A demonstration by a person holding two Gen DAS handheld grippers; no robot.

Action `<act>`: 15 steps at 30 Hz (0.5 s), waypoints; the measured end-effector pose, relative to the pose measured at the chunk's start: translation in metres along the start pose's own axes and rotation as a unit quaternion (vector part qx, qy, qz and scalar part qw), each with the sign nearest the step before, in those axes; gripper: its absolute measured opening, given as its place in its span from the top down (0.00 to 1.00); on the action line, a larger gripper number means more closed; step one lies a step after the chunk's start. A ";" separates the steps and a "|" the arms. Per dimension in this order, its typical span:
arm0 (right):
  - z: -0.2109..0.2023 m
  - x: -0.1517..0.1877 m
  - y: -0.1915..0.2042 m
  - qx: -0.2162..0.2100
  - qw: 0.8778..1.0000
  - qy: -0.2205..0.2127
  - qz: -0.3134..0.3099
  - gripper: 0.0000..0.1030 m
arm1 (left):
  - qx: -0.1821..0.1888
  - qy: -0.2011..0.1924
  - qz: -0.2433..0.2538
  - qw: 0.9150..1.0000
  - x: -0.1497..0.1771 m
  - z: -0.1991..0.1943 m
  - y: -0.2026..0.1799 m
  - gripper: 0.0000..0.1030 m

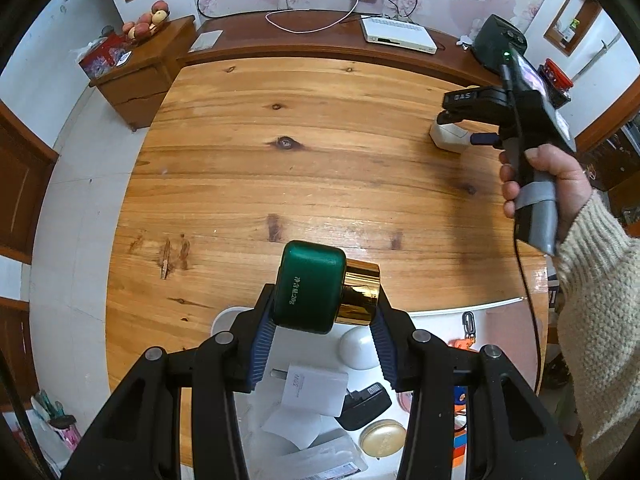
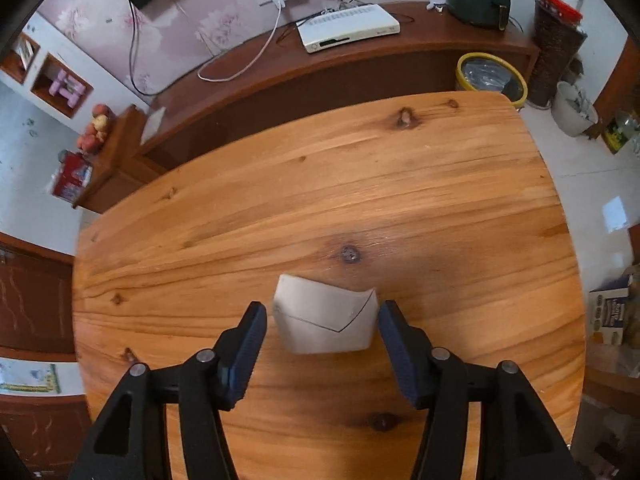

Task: Organize rigid objects
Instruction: 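Lift the green cylinder with the left tool while the right tool lifts the cream case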

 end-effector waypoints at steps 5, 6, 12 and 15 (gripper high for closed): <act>0.013 0.002 0.003 0.027 1.000 -0.002 0.005 0.33 | -0.002 0.002 -0.012 1.000 -0.001 0.003 0.007 0.54; 0.017 0.002 0.002 0.031 0.999 0.004 0.011 0.33 | -0.003 0.003 -0.014 1.000 -0.002 0.003 0.009 0.54; 0.022 0.000 0.003 0.068 0.998 -0.003 0.003 0.37 | -0.001 0.004 -0.019 1.000 -0.003 0.004 0.012 0.54; 0.021 0.002 0.004 0.067 0.998 -0.001 -0.004 0.37 | -0.001 0.003 -0.017 1.000 -0.003 0.004 0.012 0.54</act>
Point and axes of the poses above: each gripper's, at about its wrist camera, not at the fingertips, and z roughly the way its jaws point, y to its left, x to its underside, the point moved 6 cm from there along z, roughly the way its jaws point
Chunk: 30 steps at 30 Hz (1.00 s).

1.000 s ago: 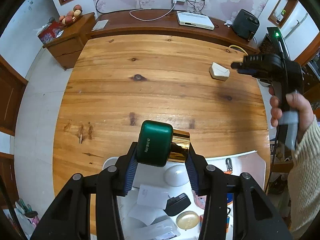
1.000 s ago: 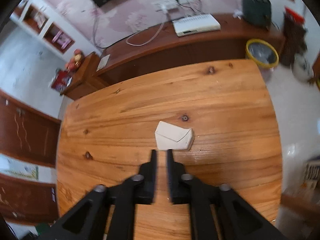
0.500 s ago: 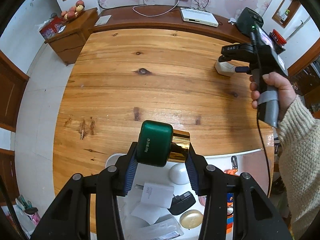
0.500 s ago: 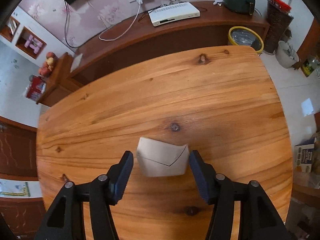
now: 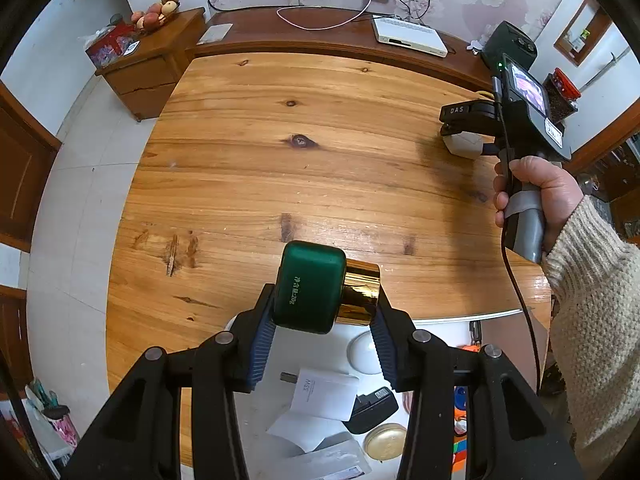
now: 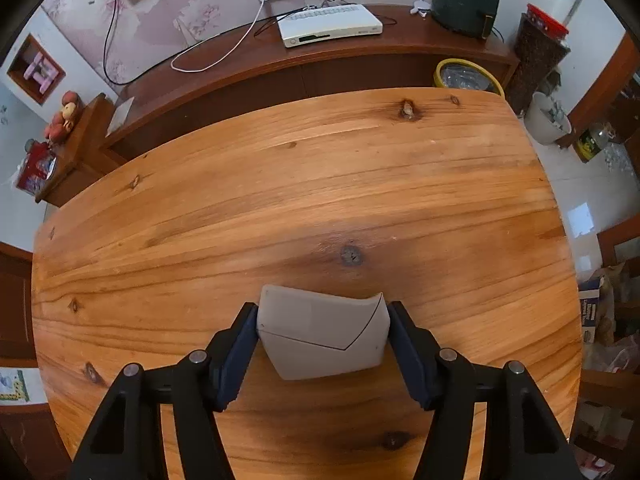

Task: Organize rigid objects
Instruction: 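Lift the green cylinder with the left tool while the right tool lifts the cream case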

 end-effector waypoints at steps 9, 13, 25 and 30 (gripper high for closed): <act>-0.064 0.016 0.008 -0.051 0.998 -0.027 -0.040 0.37 | 0.010 -0.013 0.023 1.000 -0.003 -0.016 0.000 0.54; -0.109 0.034 0.016 -0.078 0.994 -0.046 -0.062 0.37 | 0.018 -0.019 0.045 0.999 0.001 -0.027 -0.001 0.54; -0.238 0.142 0.040 -0.128 0.977 -0.107 -0.131 0.37 | 0.036 -0.032 0.108 0.993 0.035 -0.060 0.001 0.54; -0.262 0.196 0.043 -0.128 0.973 -0.110 -0.155 0.37 | 0.042 -0.034 0.133 0.990 0.053 -0.068 0.003 0.54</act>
Point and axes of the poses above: each gripper's, at about its wrist camera, not at the fingertips, and z roughly the way its jaws point, y to its left, x to its underside, the point moved 6 cm from there along z, roughly the way its jaws point
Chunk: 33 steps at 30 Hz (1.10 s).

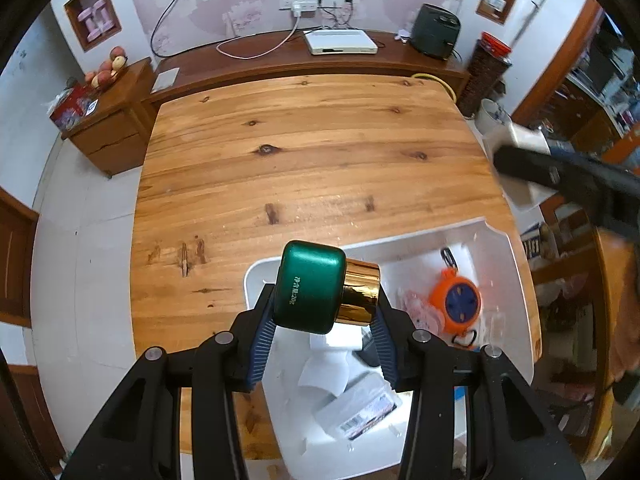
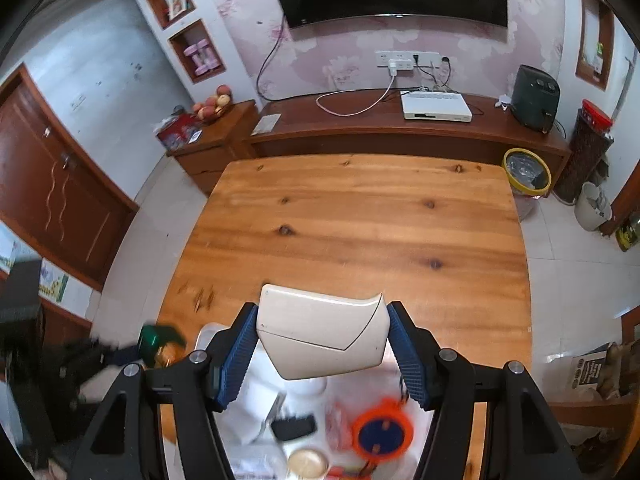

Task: Organize rigid objects
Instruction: 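Lift the green cylinder with the left tool while the right tool lifts the cream case, then lower both held items into the tray and open both tools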

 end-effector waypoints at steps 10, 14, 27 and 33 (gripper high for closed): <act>-0.002 0.084 0.019 0.045 0.998 0.021 -0.022 0.37 | 0.000 0.016 0.034 0.999 0.032 0.009 -0.006 0.54; 0.011 0.116 0.014 0.042 0.998 0.044 0.009 0.37 | -0.006 0.029 0.048 0.998 0.044 0.022 -0.010 0.54; 0.053 0.188 0.004 0.058 0.990 0.116 0.058 0.37 | -0.018 0.083 0.096 0.992 0.085 0.064 -0.023 0.54; 0.060 0.197 0.003 0.064 0.988 0.133 0.053 0.37 | -0.020 0.100 0.107 0.989 0.092 0.073 -0.031 0.53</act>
Point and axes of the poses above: each gripper's, at about its wrist camera, not at the fingertips, and z roughly the way its jaws point, y to its left, x to its underside, the point moved 6 cm from there along z, roughly the way its jaws point
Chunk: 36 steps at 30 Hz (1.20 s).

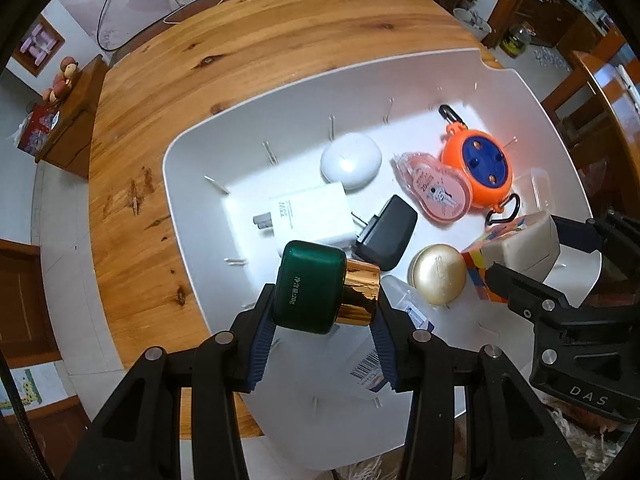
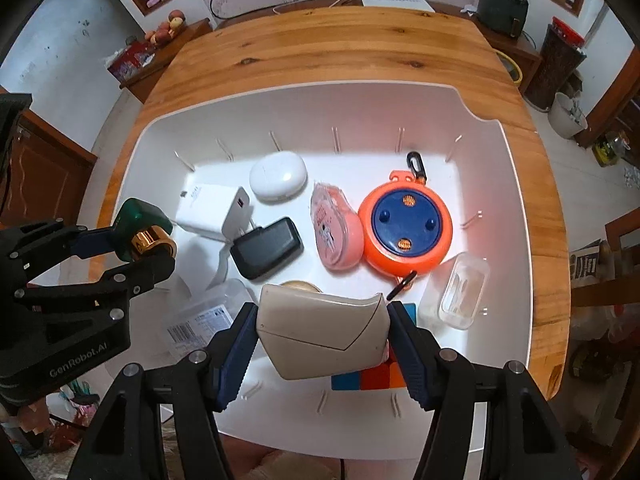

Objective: Organize rigid objects

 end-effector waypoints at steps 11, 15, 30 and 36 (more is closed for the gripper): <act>0.006 0.005 0.002 -0.004 1.000 0.021 -0.012 0.35 | 0.002 0.005 -0.016 1.000 -0.002 0.001 -0.001 0.29; 0.000 0.004 0.006 -0.007 1.000 0.008 -0.024 0.30 | 0.004 0.000 -0.031 1.000 -0.006 -0.003 0.003 0.26; -0.016 -0.004 0.013 -0.006 0.999 -0.017 -0.037 0.30 | -0.007 -0.035 -0.042 0.998 -0.010 -0.025 0.012 0.26; -0.036 -0.011 0.013 -0.004 0.999 -0.040 -0.028 0.30 | -0.019 -0.065 -0.044 0.997 -0.013 -0.047 0.019 0.26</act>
Point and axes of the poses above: each gripper's, at about its wrist camera, not at the fingertips, and z roughly the way its jaws point, y to its left, x to its underside, the point moved 6 cm from there along z, roughly the way its jaws point
